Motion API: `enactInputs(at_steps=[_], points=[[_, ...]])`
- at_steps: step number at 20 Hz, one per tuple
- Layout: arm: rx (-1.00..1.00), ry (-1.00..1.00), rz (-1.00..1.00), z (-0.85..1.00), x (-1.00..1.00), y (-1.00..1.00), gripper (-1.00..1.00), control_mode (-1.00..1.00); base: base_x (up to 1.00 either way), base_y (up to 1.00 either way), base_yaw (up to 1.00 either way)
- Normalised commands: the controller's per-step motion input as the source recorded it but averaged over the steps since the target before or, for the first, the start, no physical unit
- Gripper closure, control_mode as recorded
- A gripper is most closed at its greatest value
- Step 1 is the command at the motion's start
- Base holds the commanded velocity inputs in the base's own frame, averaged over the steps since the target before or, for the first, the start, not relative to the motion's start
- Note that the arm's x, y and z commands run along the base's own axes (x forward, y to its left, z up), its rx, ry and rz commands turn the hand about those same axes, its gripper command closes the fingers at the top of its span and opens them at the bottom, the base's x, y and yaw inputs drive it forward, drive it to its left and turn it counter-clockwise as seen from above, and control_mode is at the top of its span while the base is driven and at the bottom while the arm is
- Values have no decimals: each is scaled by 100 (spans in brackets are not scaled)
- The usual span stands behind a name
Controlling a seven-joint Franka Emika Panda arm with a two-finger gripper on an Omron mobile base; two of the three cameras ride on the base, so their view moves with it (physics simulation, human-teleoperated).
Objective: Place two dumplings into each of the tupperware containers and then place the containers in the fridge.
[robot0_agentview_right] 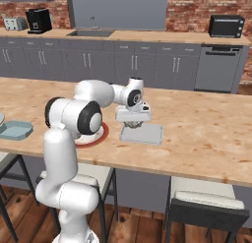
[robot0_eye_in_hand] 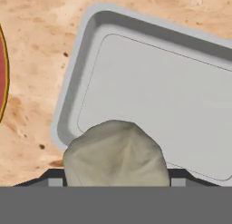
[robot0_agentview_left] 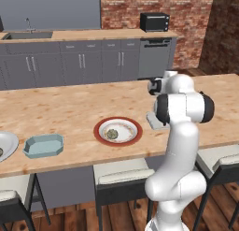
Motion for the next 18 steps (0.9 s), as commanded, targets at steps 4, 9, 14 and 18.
enactInputs(at_steps=[4,9,14,18], points=[[0,0,0,-37,47,0,100,-100,0,0,0],[0,0,0,-37,35,0,100,-100,0,0,0],[0,0,0,-44,10,0,100,-100,0,0,0],[0,0,0,-45,0,0,100,-100,0,0,0]])
